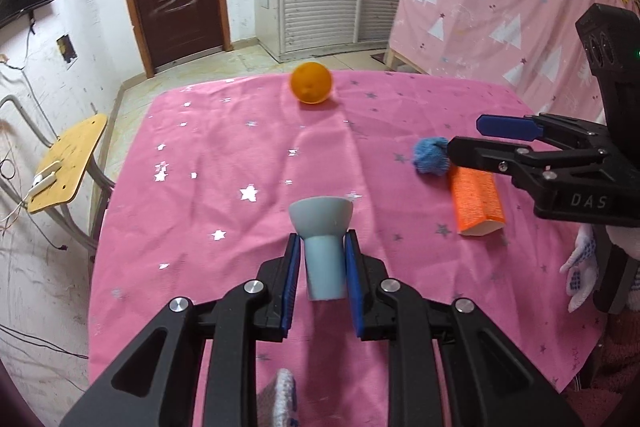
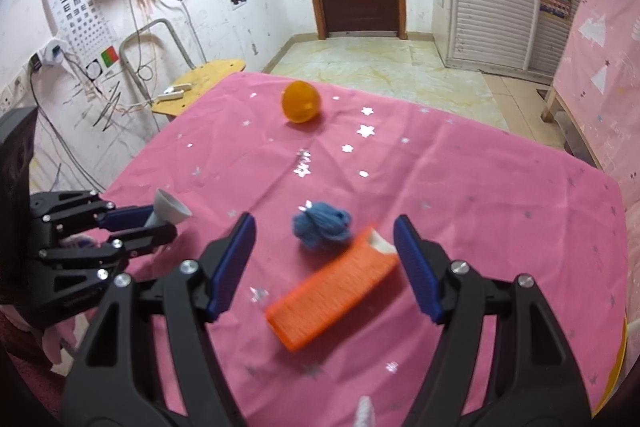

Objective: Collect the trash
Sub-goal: 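Hold the grey cup with the left gripper while the right gripper grasps the blue yarn ball, then carry the grey cup and blue yarn ball to the yellow bin with both grippers, then open both grippers over the yellow bin, dropping cup and yarn, then move both grippers back over the table toward the orange ball and box, then grasp the orange ball with the left gripper while the right gripper grasps the orange box, then carry the orange ball and orange box to the yellow bin with both grippers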

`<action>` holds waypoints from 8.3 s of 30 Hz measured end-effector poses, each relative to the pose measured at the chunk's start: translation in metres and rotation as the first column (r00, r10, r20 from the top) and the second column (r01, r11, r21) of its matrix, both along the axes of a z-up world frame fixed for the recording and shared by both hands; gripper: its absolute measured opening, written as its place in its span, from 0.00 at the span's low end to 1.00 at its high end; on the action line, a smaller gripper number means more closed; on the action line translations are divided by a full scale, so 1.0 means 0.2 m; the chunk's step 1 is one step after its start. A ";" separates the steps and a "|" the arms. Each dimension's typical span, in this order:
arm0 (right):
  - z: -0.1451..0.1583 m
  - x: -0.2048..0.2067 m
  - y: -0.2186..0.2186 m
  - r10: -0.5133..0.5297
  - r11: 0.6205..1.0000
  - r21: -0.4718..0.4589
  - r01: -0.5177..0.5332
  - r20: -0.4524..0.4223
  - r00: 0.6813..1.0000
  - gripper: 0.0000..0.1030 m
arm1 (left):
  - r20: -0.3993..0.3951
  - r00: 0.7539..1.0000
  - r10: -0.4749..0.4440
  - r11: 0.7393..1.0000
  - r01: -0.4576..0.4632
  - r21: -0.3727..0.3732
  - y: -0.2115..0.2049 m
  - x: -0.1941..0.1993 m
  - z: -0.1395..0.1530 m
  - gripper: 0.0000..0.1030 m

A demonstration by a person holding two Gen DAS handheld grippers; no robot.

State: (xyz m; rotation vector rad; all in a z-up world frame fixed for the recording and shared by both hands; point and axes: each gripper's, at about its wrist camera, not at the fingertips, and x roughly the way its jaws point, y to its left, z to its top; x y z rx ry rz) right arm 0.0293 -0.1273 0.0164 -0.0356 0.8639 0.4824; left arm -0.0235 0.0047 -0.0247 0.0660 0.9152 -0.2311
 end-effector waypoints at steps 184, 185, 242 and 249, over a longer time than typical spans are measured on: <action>-0.07 -0.06 -0.17 -0.092 0.994 0.045 0.095 -0.059 0.994 0.64 | 0.057 0.994 0.089 0.995 -0.087 -0.046 -0.13 0.88 0.01 0.58; -0.07 -0.05 -0.16 -0.089 0.995 0.041 0.091 -0.060 0.994 0.64 | 0.050 0.995 0.087 0.996 -0.085 -0.039 -0.13 0.90 0.00 0.58; 0.09 -0.19 -0.49 -0.218 0.971 0.111 0.212 0.047 0.975 0.20 | 0.116 0.993 0.020 1.000 -0.020 0.003 -0.48 0.56 0.28 0.32; 0.11 -0.25 -0.75 -0.308 0.942 0.160 0.294 0.068 0.949 0.20 | 0.133 0.990 -0.044 0.999 0.041 0.027 -0.70 0.48 0.33 0.32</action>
